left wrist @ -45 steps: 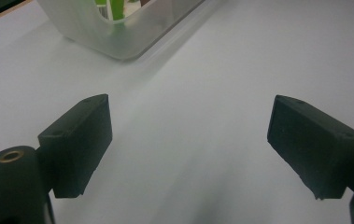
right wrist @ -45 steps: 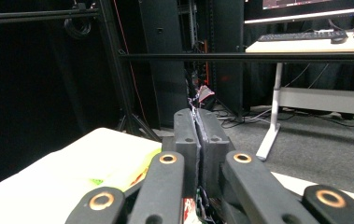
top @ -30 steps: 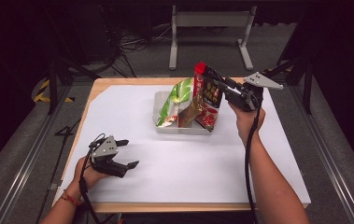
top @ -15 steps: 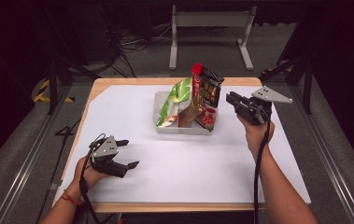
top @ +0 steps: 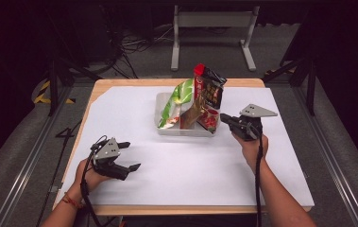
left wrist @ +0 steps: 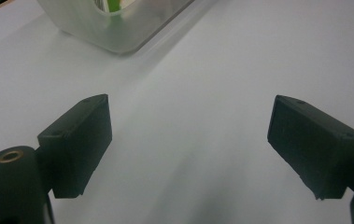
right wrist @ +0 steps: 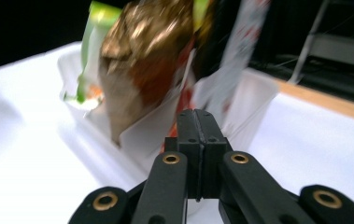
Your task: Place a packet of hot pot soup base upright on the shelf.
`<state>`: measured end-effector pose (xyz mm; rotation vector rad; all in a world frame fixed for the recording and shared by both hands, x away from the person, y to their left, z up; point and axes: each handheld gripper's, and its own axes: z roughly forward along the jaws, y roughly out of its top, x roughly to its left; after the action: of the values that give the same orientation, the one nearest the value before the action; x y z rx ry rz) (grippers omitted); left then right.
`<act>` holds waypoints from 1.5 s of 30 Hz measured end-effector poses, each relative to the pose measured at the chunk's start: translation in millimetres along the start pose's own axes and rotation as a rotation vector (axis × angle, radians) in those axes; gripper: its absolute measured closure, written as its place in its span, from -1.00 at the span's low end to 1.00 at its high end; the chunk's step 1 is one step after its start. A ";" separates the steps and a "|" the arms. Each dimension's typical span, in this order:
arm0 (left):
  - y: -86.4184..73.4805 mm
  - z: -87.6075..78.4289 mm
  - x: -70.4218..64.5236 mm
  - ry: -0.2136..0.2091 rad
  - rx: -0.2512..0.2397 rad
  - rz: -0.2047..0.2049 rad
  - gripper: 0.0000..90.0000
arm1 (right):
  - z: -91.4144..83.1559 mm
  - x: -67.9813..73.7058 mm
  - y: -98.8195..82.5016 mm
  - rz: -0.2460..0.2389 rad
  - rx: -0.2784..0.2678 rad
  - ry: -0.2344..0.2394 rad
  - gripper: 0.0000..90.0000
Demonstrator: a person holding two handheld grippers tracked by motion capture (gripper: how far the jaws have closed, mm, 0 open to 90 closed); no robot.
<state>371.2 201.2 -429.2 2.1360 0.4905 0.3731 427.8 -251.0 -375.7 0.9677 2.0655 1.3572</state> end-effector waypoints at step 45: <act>0.1 2.7 -2.1 -0.018 0.015 0.013 -0.68 | 38.7 11.3 -25.0 0.009 0.159 -0.041 1.00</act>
<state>370.6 198.3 -430.8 2.1563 0.4705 0.3580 440.9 -226.3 -414.0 1.0627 2.1662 1.1820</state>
